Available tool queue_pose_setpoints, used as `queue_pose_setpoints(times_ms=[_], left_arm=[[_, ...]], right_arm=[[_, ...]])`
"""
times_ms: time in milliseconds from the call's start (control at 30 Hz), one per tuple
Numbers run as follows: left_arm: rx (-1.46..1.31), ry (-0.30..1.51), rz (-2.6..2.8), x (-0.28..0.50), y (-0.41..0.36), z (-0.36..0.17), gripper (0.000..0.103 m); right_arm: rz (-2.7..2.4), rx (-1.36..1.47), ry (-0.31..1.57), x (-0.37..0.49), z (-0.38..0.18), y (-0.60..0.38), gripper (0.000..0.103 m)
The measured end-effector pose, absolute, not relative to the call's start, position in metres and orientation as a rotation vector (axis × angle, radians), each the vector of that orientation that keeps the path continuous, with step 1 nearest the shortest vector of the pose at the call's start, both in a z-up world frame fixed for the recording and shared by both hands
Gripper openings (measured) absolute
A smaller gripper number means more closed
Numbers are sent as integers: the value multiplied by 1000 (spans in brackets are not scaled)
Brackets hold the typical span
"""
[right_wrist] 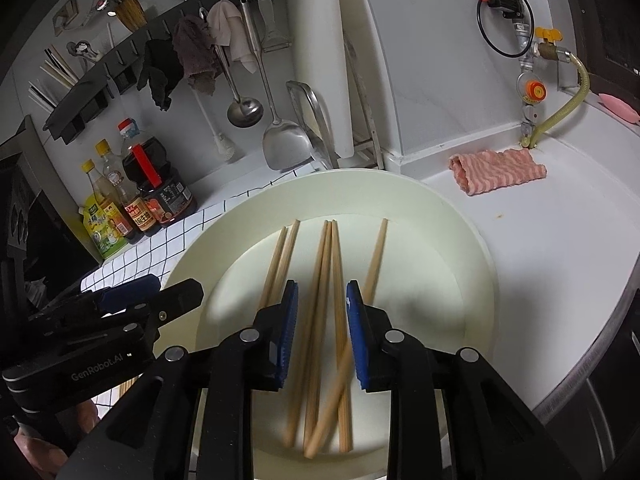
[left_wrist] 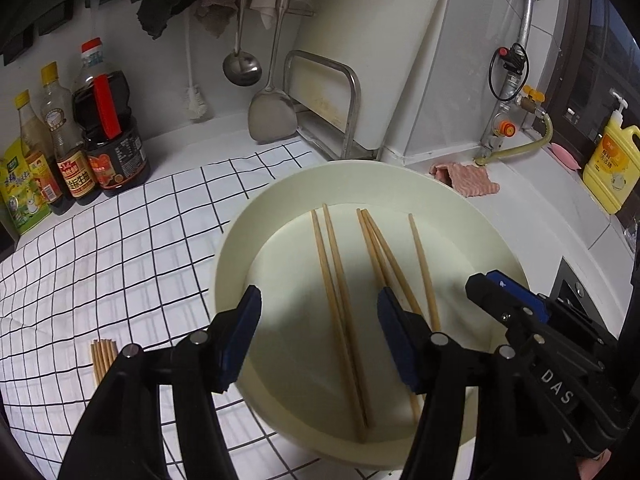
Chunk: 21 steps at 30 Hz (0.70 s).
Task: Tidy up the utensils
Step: 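Withdraw both open tools from the basin back to the chopstick bundle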
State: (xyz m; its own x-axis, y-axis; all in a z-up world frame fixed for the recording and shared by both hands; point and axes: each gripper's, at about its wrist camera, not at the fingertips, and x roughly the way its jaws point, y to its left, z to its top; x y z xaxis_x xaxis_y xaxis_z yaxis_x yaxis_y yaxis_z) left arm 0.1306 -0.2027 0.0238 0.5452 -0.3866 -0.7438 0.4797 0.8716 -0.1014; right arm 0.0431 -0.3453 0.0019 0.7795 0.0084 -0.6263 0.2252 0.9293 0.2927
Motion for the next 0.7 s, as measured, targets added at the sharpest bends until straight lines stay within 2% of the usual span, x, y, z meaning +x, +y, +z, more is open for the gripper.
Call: queue_pose_setpoints(times_ms=[367, 700], left_arm=[[125, 830, -450, 116, -170, 32, 60], [79, 830, -366, 106, -121, 32, 66]], right_arm=[[-66, 331, 656, 40, 15, -323, 25], [4, 269, 668, 44, 21, -284, 30]])
